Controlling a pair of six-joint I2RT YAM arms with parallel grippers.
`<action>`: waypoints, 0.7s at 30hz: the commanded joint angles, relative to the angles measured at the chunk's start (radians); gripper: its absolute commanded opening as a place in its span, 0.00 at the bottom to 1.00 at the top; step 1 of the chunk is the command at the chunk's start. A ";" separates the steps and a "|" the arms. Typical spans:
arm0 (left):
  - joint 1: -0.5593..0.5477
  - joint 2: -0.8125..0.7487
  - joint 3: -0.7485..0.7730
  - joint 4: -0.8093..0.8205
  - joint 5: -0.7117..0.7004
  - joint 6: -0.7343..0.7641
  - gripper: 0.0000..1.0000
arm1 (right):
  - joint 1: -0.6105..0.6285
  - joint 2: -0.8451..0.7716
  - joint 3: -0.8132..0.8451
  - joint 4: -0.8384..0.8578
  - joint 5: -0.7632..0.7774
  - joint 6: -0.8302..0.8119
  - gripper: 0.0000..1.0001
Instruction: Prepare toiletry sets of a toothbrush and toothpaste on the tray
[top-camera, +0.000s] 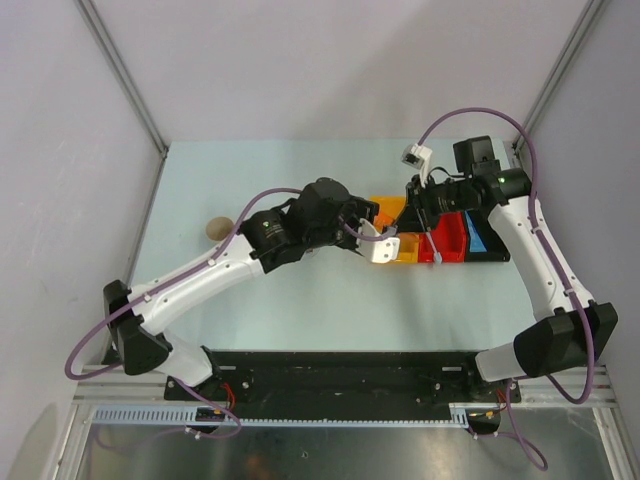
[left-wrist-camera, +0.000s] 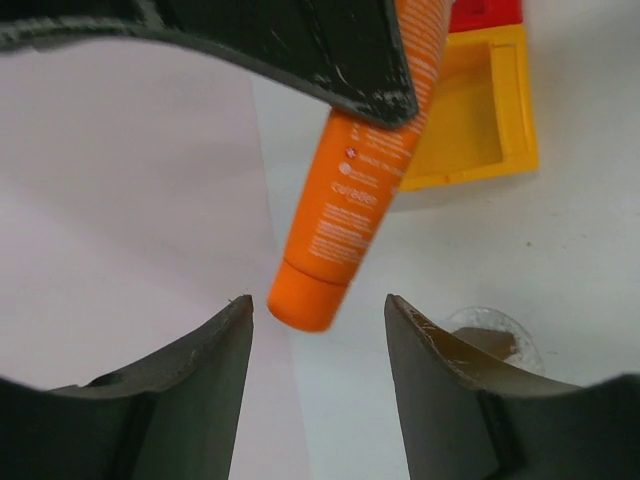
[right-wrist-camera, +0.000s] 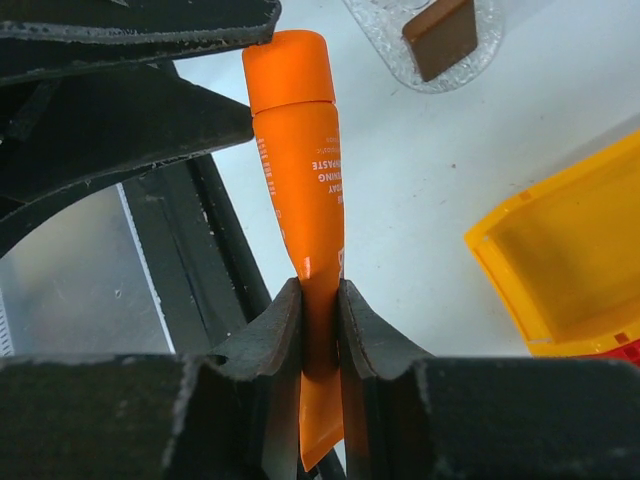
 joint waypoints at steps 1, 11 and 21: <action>-0.027 0.004 0.019 0.086 -0.041 0.065 0.60 | 0.014 0.000 0.042 -0.001 -0.063 -0.016 0.06; -0.050 0.036 -0.001 0.105 -0.038 0.088 0.60 | 0.016 -0.003 0.040 -0.004 -0.089 -0.019 0.05; -0.055 0.069 -0.007 0.129 -0.047 0.102 0.60 | 0.016 -0.011 0.037 -0.018 -0.115 -0.028 0.05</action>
